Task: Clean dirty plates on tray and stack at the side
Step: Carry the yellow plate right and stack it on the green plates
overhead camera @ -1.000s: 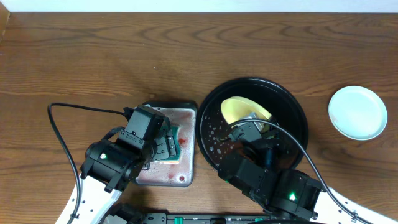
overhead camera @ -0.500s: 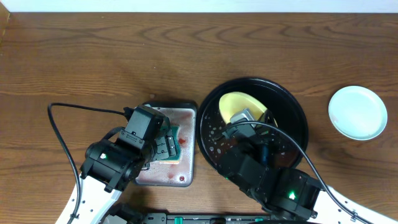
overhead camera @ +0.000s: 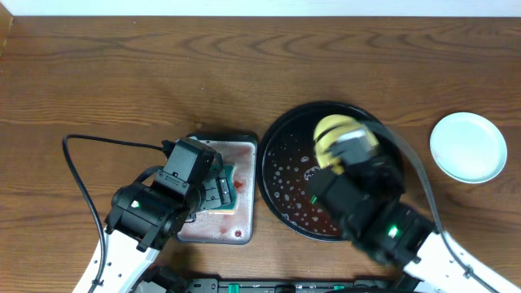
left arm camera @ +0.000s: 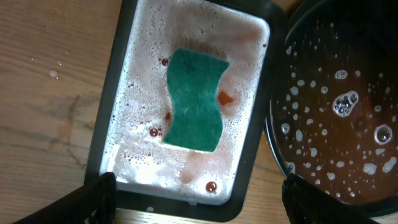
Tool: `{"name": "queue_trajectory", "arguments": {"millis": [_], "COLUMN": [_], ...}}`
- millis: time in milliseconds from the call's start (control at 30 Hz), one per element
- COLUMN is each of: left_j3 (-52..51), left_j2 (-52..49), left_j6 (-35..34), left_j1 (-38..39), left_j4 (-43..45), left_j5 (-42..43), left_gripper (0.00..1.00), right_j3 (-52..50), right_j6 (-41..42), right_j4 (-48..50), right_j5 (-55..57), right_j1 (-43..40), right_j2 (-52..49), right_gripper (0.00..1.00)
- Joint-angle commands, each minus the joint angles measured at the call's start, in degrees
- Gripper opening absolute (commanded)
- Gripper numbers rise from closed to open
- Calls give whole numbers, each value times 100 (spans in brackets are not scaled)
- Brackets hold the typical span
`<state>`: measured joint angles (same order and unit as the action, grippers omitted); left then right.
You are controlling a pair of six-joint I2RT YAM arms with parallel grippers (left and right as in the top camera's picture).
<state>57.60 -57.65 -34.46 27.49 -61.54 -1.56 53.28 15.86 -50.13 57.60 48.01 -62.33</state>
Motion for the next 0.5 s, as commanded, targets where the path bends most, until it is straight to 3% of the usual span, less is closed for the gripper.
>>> {"name": "queue_trajectory", "arguments": {"millis": [0,300,467], "left_j3": [24,24,24], "left_j2": [-7,-7,-7], "left_j6": [17,17,17], "left_j1": [-26,-26,-26], "left_j4": [-13,-13,-13], "left_j5": [7,7,7], "left_gripper": [85,85,85], "right_j3": [26,26,26], "right_j6": [1174,616,774], "right_j4": [92,929,1443], "right_j5": [-1755,-5984,-6732], "right_j1": [-1373,-6168,-7993], "right_j2": [15,-192,-883], "right_gripper": [1,1,1]}}
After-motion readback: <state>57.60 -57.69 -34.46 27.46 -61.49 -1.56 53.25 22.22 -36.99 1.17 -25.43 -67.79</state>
